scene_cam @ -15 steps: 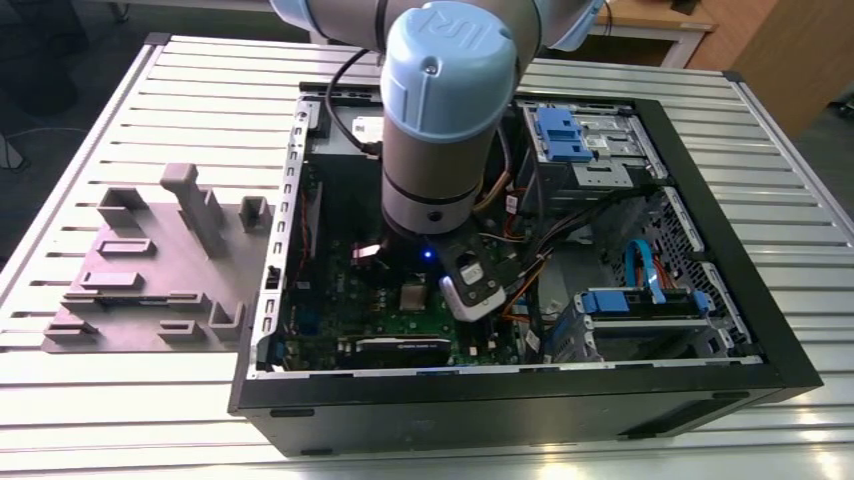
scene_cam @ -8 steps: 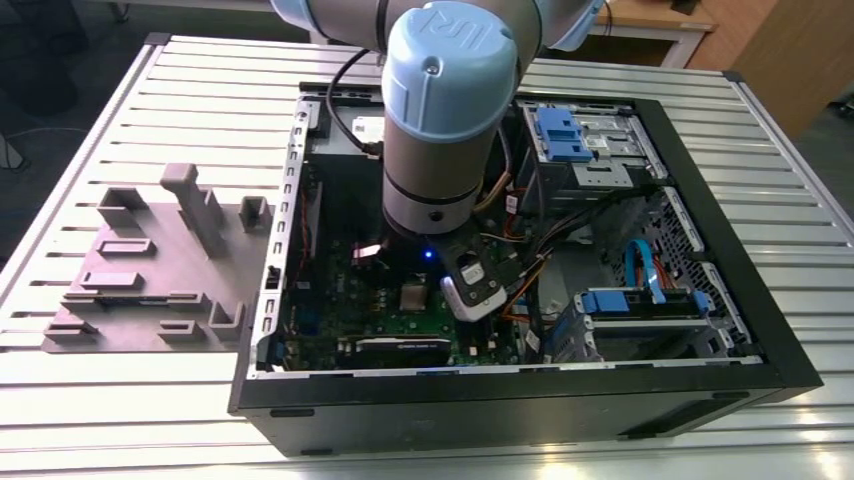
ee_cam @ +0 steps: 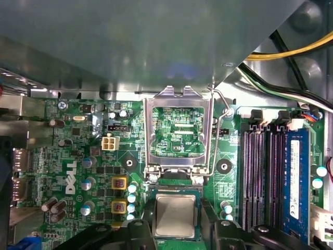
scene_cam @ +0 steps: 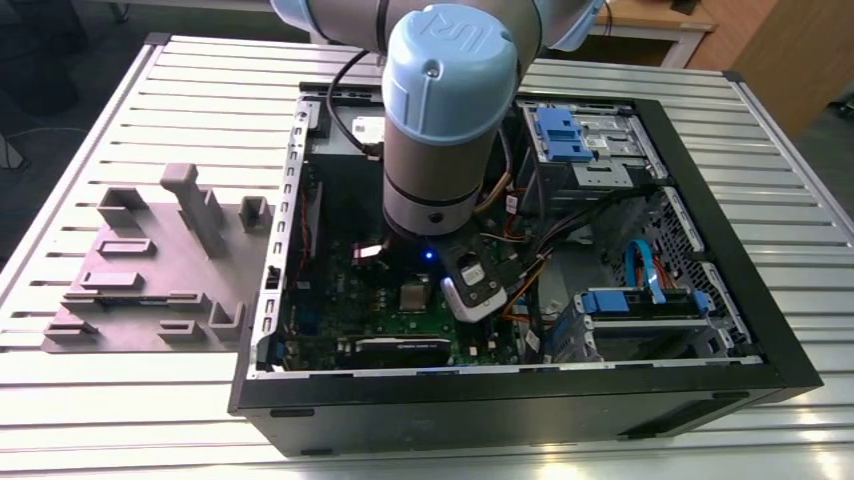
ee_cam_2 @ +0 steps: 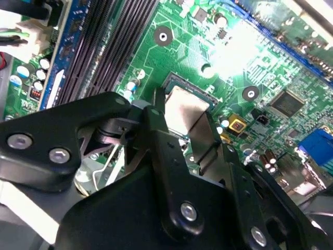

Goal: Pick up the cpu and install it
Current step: 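Place the cpu into insertion slot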

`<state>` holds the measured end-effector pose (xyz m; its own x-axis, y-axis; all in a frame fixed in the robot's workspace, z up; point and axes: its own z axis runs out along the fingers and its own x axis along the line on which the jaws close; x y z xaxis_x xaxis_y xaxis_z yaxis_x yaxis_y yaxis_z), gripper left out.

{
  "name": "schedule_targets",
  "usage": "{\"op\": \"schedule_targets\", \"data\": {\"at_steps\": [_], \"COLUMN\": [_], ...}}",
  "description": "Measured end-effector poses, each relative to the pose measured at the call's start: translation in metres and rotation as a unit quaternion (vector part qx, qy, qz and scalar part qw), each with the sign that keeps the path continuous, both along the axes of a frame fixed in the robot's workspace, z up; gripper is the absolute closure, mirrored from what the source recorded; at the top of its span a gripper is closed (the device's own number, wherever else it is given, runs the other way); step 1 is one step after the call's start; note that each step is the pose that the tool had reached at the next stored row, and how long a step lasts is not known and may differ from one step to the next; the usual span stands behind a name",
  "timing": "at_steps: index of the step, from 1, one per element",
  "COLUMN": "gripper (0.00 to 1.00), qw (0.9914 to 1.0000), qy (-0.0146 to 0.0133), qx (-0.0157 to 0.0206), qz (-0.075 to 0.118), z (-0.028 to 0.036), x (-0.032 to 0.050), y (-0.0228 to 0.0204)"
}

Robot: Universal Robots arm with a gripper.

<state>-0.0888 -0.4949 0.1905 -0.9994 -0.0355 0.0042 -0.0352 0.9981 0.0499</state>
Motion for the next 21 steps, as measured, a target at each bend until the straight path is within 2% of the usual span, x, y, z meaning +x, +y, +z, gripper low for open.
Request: {"op": "schedule_targets", "data": {"at_steps": [6,13,21], "gripper": [0.55,0.55,0.55], "qw": [1.00000,1.00000,1.00000], "qy": [0.0000,-0.0012,-0.0013], "qx": [-0.0001,-0.0008,-0.0008], "qz": [0.000,0.000,0.000], "z": [0.0075,0.0046,0.0041], "x": [0.0000,0.0000,0.0002], "y": [-0.0001,-0.0001,0.0000]}}
